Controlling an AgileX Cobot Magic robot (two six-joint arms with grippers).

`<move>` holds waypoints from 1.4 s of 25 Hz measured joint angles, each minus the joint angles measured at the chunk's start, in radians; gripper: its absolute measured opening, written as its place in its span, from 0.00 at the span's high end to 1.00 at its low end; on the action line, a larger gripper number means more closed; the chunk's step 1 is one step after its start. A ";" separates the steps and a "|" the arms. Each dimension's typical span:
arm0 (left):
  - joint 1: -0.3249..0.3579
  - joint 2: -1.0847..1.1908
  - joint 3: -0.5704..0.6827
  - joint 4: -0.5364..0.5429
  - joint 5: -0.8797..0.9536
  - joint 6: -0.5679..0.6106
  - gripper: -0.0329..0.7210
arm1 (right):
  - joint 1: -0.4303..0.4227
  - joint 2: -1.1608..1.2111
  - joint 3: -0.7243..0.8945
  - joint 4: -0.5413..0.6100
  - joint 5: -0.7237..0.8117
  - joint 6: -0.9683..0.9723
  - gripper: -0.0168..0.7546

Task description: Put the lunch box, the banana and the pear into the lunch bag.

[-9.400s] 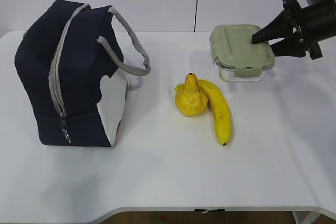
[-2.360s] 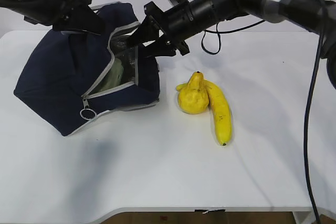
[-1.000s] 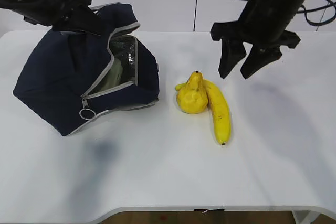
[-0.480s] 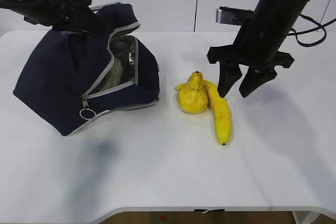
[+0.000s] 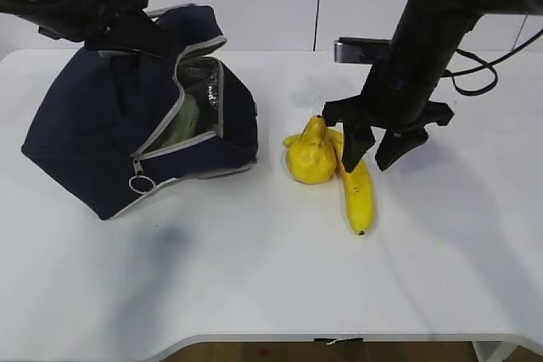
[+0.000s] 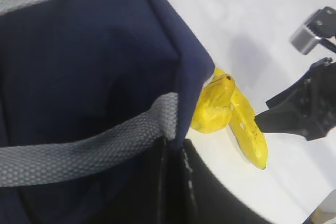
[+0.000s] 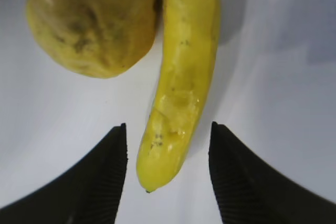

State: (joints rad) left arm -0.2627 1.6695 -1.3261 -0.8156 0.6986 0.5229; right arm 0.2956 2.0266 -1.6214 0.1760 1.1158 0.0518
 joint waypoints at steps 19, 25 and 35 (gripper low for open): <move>0.000 0.000 0.000 0.004 0.000 0.000 0.96 | 0.000 0.076 0.000 -0.005 -0.061 0.008 0.45; 0.000 0.000 0.000 0.004 0.000 0.000 0.96 | 0.000 0.076 0.000 -0.020 -0.071 0.009 0.45; 0.000 0.000 0.000 0.004 0.000 0.000 0.96 | 0.000 0.100 0.000 -0.022 -0.082 0.009 0.45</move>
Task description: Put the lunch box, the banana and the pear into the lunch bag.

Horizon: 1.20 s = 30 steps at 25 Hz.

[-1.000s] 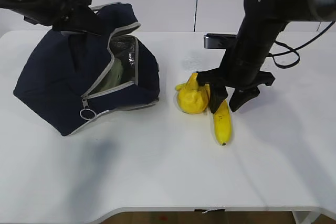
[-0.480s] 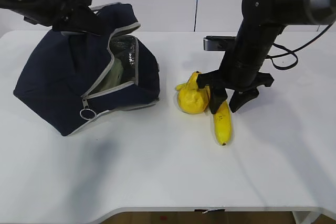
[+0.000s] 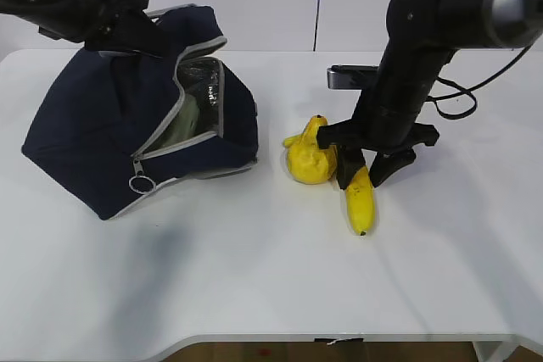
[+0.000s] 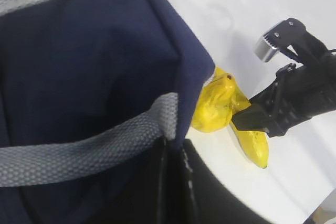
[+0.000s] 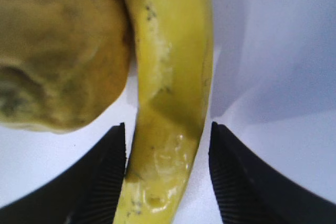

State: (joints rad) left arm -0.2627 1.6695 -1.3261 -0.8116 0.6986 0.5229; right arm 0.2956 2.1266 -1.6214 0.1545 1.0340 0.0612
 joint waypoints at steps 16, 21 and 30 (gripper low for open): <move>0.000 0.000 0.000 0.002 0.000 0.000 0.96 | 0.000 0.010 0.000 0.005 0.000 0.002 0.59; 0.000 0.000 0.000 0.002 0.000 0.000 0.96 | 0.000 0.014 -0.044 -0.007 0.058 0.002 0.61; 0.006 0.000 0.000 0.004 0.000 0.000 0.96 | 0.000 0.015 -0.267 -0.042 0.183 0.002 0.61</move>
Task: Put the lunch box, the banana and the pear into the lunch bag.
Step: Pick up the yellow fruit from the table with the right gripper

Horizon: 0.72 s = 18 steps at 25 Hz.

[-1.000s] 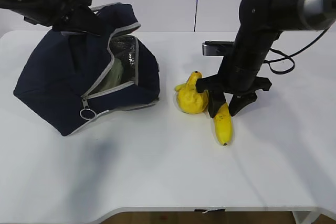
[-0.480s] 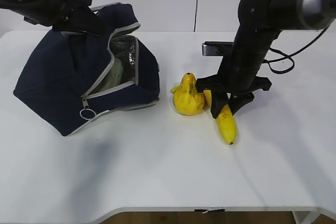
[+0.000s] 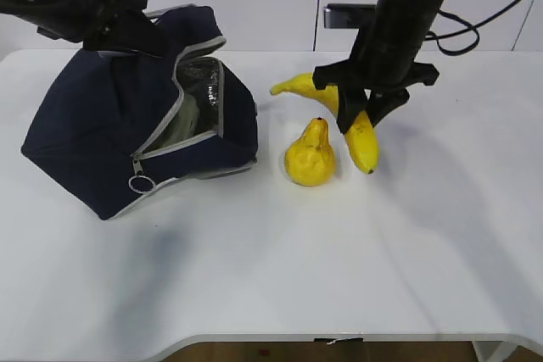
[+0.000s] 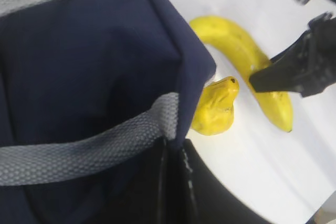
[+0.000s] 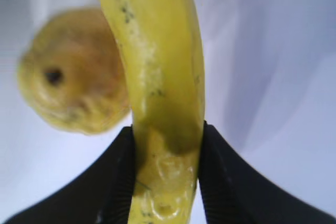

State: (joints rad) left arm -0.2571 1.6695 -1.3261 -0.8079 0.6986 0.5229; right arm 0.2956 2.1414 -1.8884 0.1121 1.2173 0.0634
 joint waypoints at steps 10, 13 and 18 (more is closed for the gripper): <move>0.062 0.000 0.000 -0.023 0.002 0.000 0.96 | 0.002 0.000 -0.112 0.261 0.015 -0.063 0.61; 0.066 0.000 0.000 -0.029 0.002 0.000 0.96 | 0.006 0.004 -0.112 0.330 0.015 -0.075 0.61; 0.066 0.000 0.000 -0.047 0.000 0.000 0.96 | 0.016 0.027 -0.117 0.415 0.015 -0.075 0.61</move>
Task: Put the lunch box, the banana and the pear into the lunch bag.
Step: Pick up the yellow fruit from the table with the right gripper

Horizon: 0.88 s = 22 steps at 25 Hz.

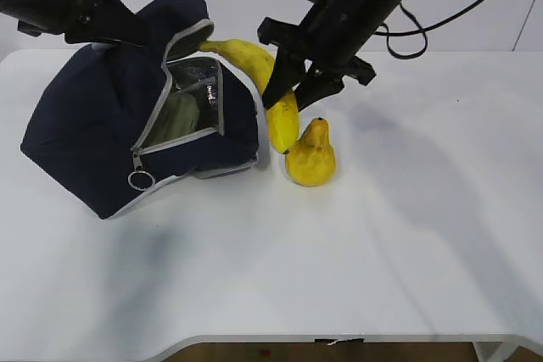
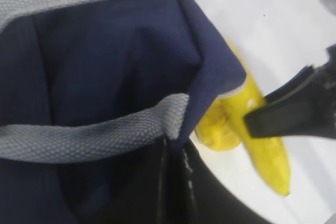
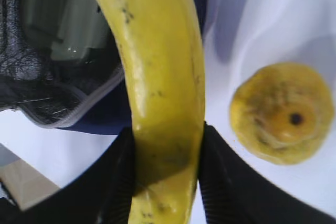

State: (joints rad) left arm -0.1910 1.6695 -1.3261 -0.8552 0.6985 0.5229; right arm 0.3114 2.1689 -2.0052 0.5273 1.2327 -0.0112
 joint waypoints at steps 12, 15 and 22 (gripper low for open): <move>0.000 0.000 0.000 -0.044 0.017 0.000 0.96 | 0.056 0.111 -0.109 0.082 0.001 -0.003 0.61; 0.000 0.000 0.000 -0.046 0.026 0.001 0.96 | 0.056 0.160 -0.176 0.103 0.001 0.011 0.61; 0.000 0.000 0.000 -0.046 0.033 0.006 0.96 | 0.062 0.246 -0.267 0.201 -0.022 0.025 0.61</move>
State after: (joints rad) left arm -0.1910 1.6695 -1.3261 -0.9009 0.7315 0.5292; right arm 0.3731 2.4150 -2.2719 0.7284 1.2105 0.0137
